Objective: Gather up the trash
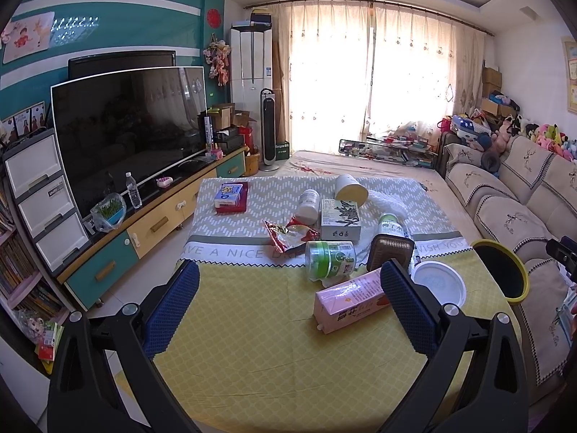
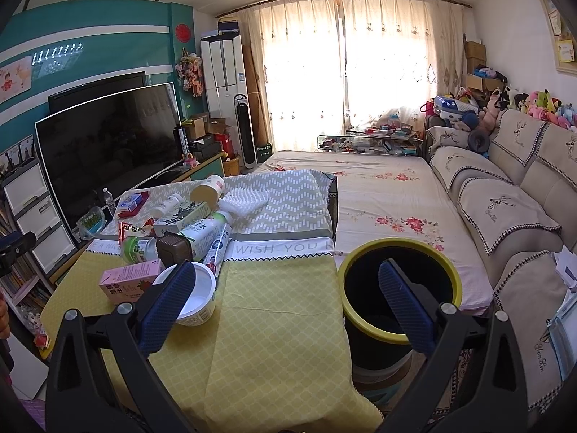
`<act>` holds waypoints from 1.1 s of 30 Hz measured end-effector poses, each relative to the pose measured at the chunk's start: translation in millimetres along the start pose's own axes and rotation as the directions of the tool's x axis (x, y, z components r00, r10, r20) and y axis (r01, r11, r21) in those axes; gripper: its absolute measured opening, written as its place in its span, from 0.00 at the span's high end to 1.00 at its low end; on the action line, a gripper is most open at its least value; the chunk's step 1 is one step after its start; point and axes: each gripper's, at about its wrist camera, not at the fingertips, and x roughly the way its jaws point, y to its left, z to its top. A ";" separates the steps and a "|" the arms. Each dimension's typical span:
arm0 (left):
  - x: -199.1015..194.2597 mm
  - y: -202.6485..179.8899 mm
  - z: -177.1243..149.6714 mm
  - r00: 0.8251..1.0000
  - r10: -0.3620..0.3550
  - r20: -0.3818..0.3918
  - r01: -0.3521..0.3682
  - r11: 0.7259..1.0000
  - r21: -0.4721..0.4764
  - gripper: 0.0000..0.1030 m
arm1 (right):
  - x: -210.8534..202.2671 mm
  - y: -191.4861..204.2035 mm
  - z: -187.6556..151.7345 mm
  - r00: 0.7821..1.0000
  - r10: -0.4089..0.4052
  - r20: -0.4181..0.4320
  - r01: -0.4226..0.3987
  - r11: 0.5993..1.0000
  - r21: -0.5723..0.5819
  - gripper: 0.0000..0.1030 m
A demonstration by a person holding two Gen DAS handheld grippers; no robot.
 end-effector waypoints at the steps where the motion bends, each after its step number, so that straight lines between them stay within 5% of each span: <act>1: 0.0 0.0 0.0 1.000 0.000 0.000 0.000 1.000 0.000 0.04 | 0.4 0.3 -0.5 1.000 -0.001 0.000 0.001 1.000 0.000 0.06; 25: 18.1 -1.6 3.9 1.000 0.023 0.000 -0.023 0.999 0.024 0.04 | 10.3 -0.2 -3.8 1.000 0.015 -0.026 -0.015 1.000 0.009 0.06; 33: 44.9 7.1 25.4 0.998 0.053 0.017 -0.053 0.998 0.015 0.04 | 45.8 19.6 -3.6 0.985 0.114 -0.126 -0.116 0.993 -0.008 0.06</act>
